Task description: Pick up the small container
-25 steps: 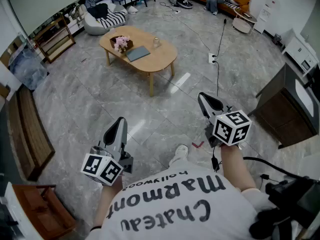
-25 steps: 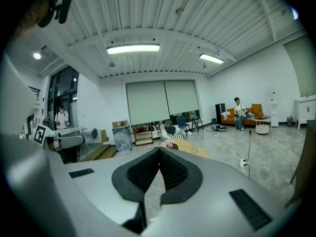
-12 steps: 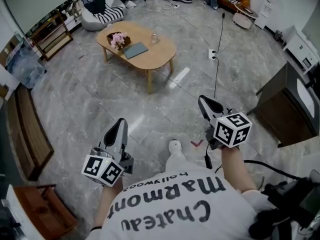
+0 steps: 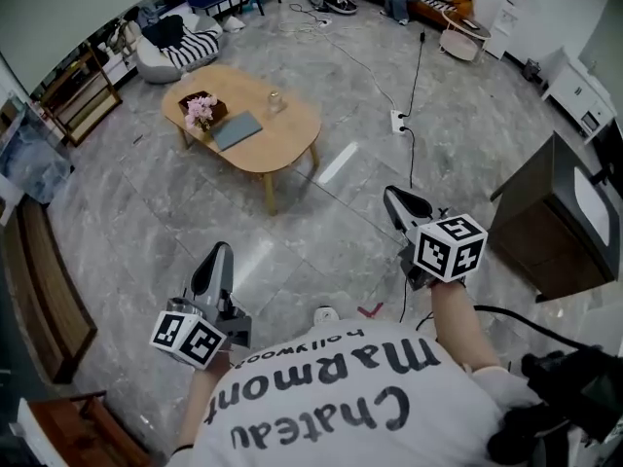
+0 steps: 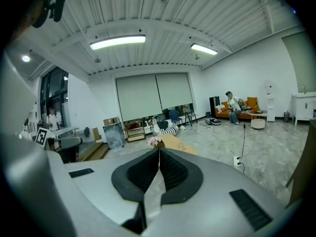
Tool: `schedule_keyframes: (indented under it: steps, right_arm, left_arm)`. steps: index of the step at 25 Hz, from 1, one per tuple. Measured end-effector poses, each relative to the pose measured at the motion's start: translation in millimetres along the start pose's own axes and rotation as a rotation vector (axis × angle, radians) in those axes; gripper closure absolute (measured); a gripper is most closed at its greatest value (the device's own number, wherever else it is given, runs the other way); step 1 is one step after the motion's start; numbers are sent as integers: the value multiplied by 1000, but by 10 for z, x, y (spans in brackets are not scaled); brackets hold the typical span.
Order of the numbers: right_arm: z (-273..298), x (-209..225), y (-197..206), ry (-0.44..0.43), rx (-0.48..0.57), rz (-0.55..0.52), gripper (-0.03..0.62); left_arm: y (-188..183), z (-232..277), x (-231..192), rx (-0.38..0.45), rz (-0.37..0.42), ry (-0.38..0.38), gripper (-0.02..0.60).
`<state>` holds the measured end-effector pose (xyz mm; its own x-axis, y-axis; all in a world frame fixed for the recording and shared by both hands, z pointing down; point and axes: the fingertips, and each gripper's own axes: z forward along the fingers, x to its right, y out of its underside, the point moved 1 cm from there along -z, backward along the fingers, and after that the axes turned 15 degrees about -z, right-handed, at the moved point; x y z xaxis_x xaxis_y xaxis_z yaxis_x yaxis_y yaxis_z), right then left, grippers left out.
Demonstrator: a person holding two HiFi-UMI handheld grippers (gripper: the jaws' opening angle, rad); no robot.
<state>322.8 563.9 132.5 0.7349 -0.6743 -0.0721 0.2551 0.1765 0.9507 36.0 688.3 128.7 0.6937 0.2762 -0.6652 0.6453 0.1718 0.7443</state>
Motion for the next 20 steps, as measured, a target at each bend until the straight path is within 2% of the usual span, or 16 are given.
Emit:
schedule_keyframes:
  steps: [3, 6, 9, 13, 20]
  right_arm:
    - [141, 402, 46, -13, -11, 26, 580]
    - [331, 666, 156, -18, -16, 64, 580]
    - [481, 786, 265, -29, -27, 96, 580]
    - [665, 1026, 370, -10, -49, 121, 580]
    - [1302, 1574, 462, 49, -86, 188, 580]
  left_arm:
    - [1, 358, 52, 58, 46, 19, 568]
    - [11, 632, 68, 101, 46, 46, 568]
    - [97, 843, 6, 55, 42, 56, 567]
    - [89, 1236, -212, 0, 27, 27, 568]
    - [-97, 2289, -744, -58, 44, 24, 568]
